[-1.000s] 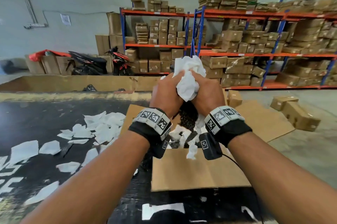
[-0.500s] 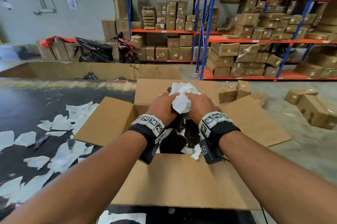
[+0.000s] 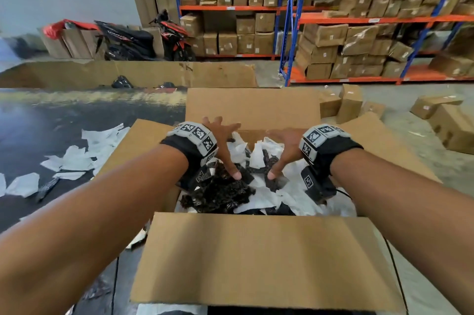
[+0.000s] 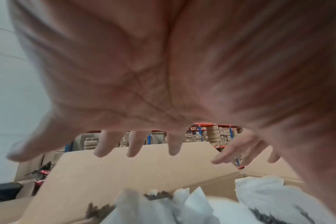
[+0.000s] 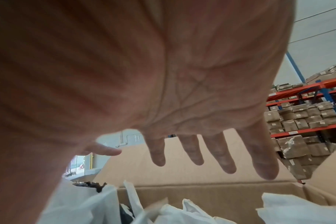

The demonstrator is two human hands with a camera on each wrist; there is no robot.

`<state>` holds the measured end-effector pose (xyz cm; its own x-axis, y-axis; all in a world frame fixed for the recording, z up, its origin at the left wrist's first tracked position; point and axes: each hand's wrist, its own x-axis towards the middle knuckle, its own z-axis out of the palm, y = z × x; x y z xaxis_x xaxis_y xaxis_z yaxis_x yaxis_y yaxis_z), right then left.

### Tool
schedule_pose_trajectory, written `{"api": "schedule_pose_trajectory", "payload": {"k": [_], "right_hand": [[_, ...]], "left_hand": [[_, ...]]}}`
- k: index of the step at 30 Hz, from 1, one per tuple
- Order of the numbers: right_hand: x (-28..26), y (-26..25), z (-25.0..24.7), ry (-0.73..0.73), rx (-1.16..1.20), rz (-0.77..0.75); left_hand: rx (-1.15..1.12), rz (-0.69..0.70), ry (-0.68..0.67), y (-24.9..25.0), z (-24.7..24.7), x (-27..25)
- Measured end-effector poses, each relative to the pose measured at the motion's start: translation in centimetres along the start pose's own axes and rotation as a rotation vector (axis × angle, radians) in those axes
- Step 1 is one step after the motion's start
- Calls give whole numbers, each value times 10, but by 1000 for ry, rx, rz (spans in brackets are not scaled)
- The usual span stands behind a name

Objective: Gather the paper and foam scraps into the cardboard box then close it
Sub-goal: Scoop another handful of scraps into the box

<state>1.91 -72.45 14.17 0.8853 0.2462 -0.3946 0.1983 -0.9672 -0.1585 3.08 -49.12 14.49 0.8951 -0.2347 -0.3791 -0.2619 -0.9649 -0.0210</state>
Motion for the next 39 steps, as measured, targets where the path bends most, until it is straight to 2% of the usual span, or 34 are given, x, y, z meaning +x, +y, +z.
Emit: {"api": "schedule_pose_trajectory", "payload": {"k": [5,7,10,14,17,20,23,26,29,31,33,35,39], "right_hand": [[43,-5,11,-103,-105,-44],[61,-2,26,-200,-120,-12],[83,11,51,-257,-187,55],[97,29,91,-266,-111,141],[107,41,117,-273,-132,223],[140,69,142,-290,-106,139],[119,49,112,-226,-109,58],[101,43,72,-302,-35,114],[92,51,47,-234,16,131],[89,55,50,-238,-38,152],[84,54,63,-302,-79,158],[79,54,74,-333,-61,160],[62,51,58,-209,7,142]], "left_hand": [[10,130,-105,18,7,36],[84,121,-171,24,27,56],[151,64,-278,23,56,83],[169,8,-241,-2,108,123],[115,25,-273,-12,131,126],[98,37,-261,-11,136,122],[64,79,-283,-16,118,127],[107,154,-260,-30,91,136],[45,128,-305,-38,70,137],[62,120,-335,-30,69,128],[41,89,-365,-23,91,126],[55,84,-335,-20,113,125],[10,125,-251,-20,95,114]]}}
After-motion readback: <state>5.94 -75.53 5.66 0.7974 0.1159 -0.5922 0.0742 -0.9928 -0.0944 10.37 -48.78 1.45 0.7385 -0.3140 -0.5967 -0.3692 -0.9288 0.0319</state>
